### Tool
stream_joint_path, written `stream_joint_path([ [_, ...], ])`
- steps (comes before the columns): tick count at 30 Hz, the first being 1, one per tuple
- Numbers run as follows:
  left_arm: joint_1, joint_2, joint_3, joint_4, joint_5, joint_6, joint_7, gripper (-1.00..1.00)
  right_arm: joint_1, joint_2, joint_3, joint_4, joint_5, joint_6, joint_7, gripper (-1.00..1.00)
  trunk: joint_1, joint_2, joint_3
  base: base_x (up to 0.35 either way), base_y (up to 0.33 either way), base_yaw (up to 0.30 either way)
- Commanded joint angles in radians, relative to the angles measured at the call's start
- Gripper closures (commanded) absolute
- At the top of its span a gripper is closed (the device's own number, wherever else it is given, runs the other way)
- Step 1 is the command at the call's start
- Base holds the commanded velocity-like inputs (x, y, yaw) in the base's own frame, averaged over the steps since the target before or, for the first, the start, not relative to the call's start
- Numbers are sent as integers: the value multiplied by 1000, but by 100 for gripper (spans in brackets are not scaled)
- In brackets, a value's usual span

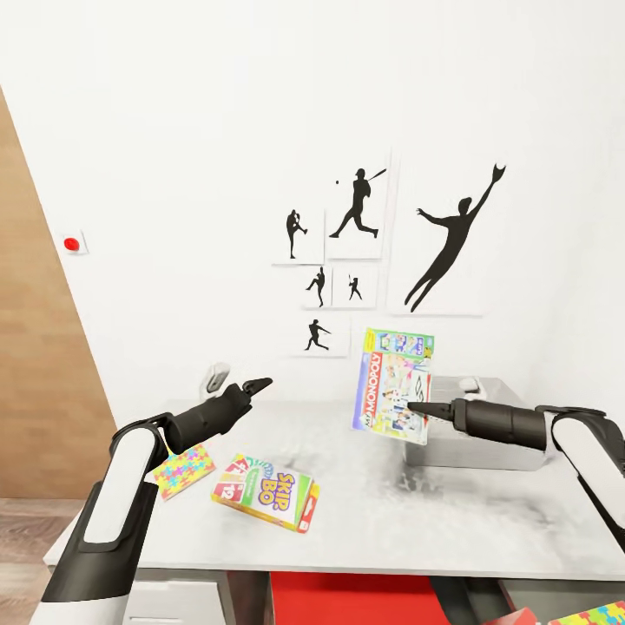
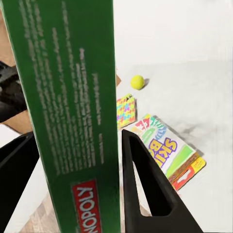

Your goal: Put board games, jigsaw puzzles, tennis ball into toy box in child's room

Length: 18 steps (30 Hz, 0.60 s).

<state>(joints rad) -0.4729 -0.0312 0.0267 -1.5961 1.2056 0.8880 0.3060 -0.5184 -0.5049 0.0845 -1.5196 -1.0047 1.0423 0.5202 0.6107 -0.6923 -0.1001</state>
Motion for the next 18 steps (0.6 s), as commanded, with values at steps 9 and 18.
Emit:
stream_joint_path([
  [9, -1, -1, 3, -1, 12, 6, 0, -100, -428, -12, 261, 666, 7, 5, 30, 100, 0, -2, -2, 0, 0, 0],
  [18, -1, -1, 5, -1, 16, 6, -1, -100, -686, -46, 704, 1047, 86, -87, 454, 100, 0, -2, -2, 0, 0, 0],
])
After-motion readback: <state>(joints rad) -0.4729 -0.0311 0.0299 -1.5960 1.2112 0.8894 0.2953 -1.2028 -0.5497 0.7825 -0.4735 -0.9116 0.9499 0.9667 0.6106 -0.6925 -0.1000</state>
